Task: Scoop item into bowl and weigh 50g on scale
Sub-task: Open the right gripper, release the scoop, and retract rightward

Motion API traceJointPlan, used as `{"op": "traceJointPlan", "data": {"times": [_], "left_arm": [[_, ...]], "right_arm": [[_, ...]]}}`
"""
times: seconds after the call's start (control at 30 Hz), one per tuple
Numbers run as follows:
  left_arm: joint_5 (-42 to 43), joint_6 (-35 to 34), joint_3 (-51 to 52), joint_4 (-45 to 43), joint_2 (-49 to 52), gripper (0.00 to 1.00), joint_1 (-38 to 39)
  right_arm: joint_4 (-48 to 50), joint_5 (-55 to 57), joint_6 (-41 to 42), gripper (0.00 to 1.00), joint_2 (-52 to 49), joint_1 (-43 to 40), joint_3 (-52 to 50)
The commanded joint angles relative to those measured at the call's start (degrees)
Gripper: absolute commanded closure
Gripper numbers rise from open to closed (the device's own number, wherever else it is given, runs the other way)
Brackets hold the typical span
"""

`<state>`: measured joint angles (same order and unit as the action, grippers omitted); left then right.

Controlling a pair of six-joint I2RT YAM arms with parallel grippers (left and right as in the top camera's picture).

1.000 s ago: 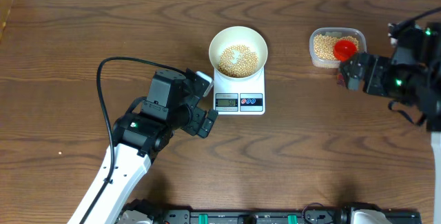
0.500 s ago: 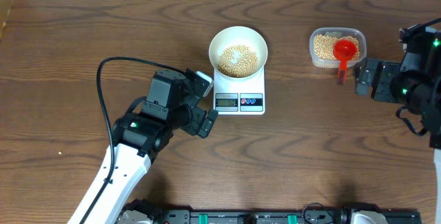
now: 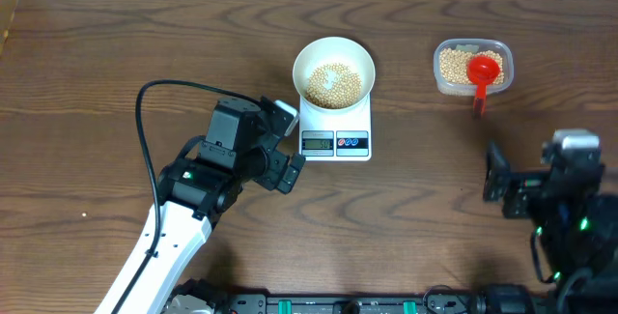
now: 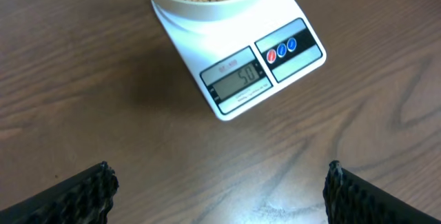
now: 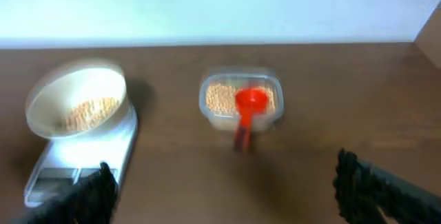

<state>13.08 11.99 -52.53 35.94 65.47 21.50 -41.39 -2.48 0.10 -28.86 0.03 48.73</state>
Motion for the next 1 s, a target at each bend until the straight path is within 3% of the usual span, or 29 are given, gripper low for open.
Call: {"op": "traceJointPlan", "data": {"times": [0.0,0.43,0.97], "left_arm": [[-0.7,-0.3,0.3,0.0,0.1,0.02,0.1],[-0.7,-0.3,0.3,0.0,0.1,0.02,0.1],[-0.7,-0.3,0.3,0.0,0.1,0.02,0.1]], "right_arm": [[3.7,0.4,-0.8,0.01,8.0,0.5,-8.6],[12.0,-1.1,0.3,0.01,27.7,1.6,-25.4],[26.8,-1.1,0.3,0.01,28.6,1.6,-37.2]]}}
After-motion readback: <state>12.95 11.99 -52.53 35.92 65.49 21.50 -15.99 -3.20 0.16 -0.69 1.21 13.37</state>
